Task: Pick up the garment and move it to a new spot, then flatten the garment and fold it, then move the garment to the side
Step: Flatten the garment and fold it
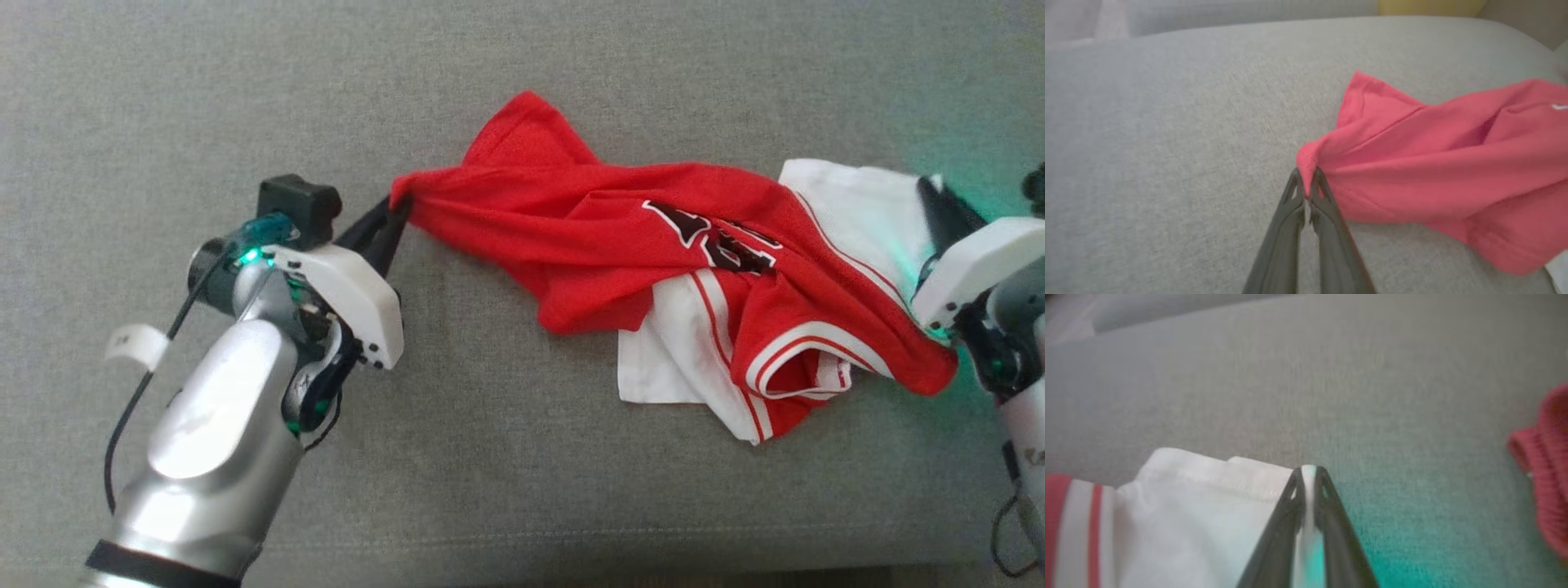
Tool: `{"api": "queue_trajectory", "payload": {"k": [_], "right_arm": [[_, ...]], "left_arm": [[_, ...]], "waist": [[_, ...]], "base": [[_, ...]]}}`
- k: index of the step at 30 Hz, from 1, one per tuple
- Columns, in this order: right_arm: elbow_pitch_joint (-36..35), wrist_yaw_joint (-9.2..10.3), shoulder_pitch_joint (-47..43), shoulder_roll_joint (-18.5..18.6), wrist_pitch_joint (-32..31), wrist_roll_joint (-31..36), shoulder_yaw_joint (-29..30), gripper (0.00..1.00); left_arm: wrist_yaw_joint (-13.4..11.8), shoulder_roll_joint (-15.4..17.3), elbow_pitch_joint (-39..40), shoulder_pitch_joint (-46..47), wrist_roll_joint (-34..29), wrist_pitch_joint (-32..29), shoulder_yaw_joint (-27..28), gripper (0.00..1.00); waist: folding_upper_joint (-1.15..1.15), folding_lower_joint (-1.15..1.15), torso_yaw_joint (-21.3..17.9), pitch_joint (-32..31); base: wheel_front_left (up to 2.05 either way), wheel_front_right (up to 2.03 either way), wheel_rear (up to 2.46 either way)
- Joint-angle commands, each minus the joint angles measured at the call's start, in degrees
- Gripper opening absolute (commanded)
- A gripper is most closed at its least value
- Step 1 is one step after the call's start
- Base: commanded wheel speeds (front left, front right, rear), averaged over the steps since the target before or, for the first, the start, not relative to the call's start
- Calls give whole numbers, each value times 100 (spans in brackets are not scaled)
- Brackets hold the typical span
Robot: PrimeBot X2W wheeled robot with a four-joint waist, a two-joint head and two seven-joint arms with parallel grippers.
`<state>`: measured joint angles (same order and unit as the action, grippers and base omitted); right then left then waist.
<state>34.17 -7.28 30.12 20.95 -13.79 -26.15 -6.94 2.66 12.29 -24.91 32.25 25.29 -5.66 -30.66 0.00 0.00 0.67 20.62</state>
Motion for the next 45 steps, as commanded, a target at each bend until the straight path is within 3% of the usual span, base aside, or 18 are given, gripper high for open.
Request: {"api": "queue_trajectory", "payload": {"k": [1,5,10,17,25,30,35,40,45], "right_arm": [[-214,-21,31,210,371,-31,-50,0],[-951,-21,32,394,1322,122,226,0],[-2296,-21,-134,467,1694,436,705,0],[-4526,-21,-154,531,1245,850,1391,0],[-5797,-21,585,810,452,746,1846,0],[-5797,-21,1255,1006,40,449,1805,0],[-5146,-21,1782,1031,-134,111,1435,0],[-4124,-21,2276,968,-9,-119,887,0],[-2743,-21,3103,704,465,-268,178,0]], "left_arm": [[-82,175,289,215,-31,186,282,0],[-279,370,779,96,-99,535,466,0],[-548,610,1637,-38,-112,682,750,0],[-892,1020,3256,-23,-208,415,1115,0],[-1056,1454,4577,324,-345,-160,1418,0],[-1056,1564,4843,736,-299,-446,1550,0],[-989,1438,4508,1152,-107,-538,1545,0],[-896,1129,3587,1614,94,-349,1494,0],[-750,709,2084,2284,207,190,1468,0]], "waist": [[0,0,-6,-78],[0,0,-75,-364],[0,0,-151,-737],[0,0,-188,-1209],[0,0,-210,-1475],[0,0,-227,-1496],[0,0,-243,-1388],[0,0,-212,-1179],[0,0,-214,-1000]], "base": [[0,0,0],[0,0,0],[0,0,0],[0,0,0],[0,0,0],[0,0,0],[0,0,0],[0,0,0],[0,0,0]]}}
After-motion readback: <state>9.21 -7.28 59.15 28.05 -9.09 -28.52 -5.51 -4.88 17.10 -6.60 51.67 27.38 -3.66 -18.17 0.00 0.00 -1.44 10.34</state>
